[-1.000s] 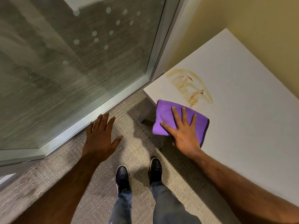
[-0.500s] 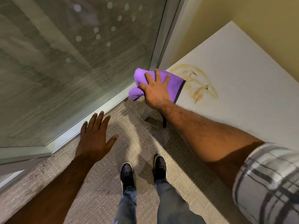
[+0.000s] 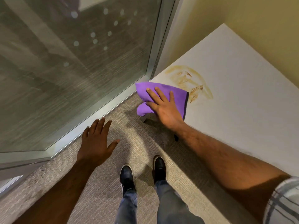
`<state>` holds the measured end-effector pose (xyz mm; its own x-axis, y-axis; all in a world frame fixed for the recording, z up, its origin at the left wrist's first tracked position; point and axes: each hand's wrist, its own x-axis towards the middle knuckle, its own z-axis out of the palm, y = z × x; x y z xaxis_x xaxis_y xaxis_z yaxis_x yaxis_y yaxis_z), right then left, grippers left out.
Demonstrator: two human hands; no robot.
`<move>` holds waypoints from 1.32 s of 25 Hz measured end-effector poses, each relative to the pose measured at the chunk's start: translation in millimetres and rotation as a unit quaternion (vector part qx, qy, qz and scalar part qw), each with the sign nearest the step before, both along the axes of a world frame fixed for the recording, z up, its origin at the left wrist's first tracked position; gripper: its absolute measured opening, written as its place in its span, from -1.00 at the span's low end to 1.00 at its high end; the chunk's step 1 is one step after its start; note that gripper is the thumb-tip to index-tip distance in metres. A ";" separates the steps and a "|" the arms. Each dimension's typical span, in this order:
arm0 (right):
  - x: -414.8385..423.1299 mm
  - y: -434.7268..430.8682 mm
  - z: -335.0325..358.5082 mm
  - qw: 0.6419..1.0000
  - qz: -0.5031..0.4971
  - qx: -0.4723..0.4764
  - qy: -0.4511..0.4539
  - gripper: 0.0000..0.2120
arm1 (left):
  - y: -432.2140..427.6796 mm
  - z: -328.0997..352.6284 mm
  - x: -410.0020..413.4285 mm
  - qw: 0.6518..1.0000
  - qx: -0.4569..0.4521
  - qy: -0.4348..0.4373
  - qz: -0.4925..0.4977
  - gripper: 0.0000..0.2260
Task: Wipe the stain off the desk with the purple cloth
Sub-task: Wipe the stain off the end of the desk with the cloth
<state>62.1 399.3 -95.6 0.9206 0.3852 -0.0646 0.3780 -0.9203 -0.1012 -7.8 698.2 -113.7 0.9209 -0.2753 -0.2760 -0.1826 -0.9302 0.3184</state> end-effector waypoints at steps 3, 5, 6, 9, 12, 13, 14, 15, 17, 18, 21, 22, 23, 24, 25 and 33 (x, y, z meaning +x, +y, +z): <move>-44.0 -26.8 1.2 1.000 -0.016 -0.012 0.004 -0.46 | -7.9 3.6 7.5 1.000 -0.002 -0.014 -0.010 -0.27; -73.0 -44.1 2.3 1.000 -0.017 -0.024 -0.003 -0.37 | -11.7 5.9 13.4 1.000 -0.003 -0.023 -0.015 -0.27; -82.3 -49.3 2.9 0.999 -0.011 -0.030 -0.005 -0.36 | -13.3 6.0 16.3 0.999 -0.003 -0.026 -0.019 -0.27; -66.1 -44.4 4.4 0.999 0.007 -0.044 -0.002 -0.41 | -15.6 2.8 22.4 0.999 -0.006 -0.027 -0.020 -0.26; -11.1 -20.2 4.9 0.998 0.004 -0.062 0.029 -0.39 | -17.3 -1.2 25.4 1.000 -0.009 -0.028 -0.010 -0.28; 6.4 -13.1 3.7 0.997 0.004 -0.064 0.035 -0.39 | -18.6 -2.7 25.5 0.999 -0.006 -0.031 -0.011 -0.29; 21.3 -6.5 2.4 0.998 0.001 -0.061 0.035 -0.39 | -19.9 -4.5 25.5 0.999 -0.001 -0.034 -0.014 -0.30; 32.7 -0.1 1.2 0.998 -0.003 -0.054 0.033 -0.41 | -20.7 -6.2 25.5 0.999 0.003 -0.036 -0.015 -0.30; 46.8 9.6 -1.0 0.999 -0.013 -0.046 0.027 -0.45 | -22.3 -9.4 26.6 0.999 0.006 -0.033 -0.012 -0.30; 50.9 13.1 -1.5 0.998 -0.016 -0.047 0.024 -0.48 | -23.0 -10.6 28.0 0.999 0.007 -0.031 -0.012 -0.30; 51.1 18.4 0.5 0.999 -0.024 -0.039 0.021 -0.57 | -28.1 -11.1 33.1 0.999 0.014 -0.024 -0.020 -0.28; 46.4 18.1 0.4 0.999 -0.022 -0.038 0.021 -0.61 | -30.5 -9.7 34.1 0.999 0.012 -0.023 -0.019 -0.28; 39.8 15.7 -0.4 0.999 -0.019 -0.041 0.021 -0.65 | -33.3 -7.8 35.2 1.000 0.010 -0.024 -0.017 -0.28; 31.5 11.8 -1.4 0.999 -0.013 -0.044 0.020 -0.66 | -35.3 -5.8 36.3 0.999 0.005 -0.027 -0.017 -0.28; 21.6 5.9 -2.2 0.999 -0.008 -0.046 0.020 -0.66 | -36.6 -3.3 37.3 0.999 0.001 -0.028 -0.020 -0.29; -85.0 -57.3 -2.2 0.999 -0.034 -0.029 -0.002 -0.44 | -45.4 10.1 39.7 0.996 -0.001 -0.036 -0.079 -0.31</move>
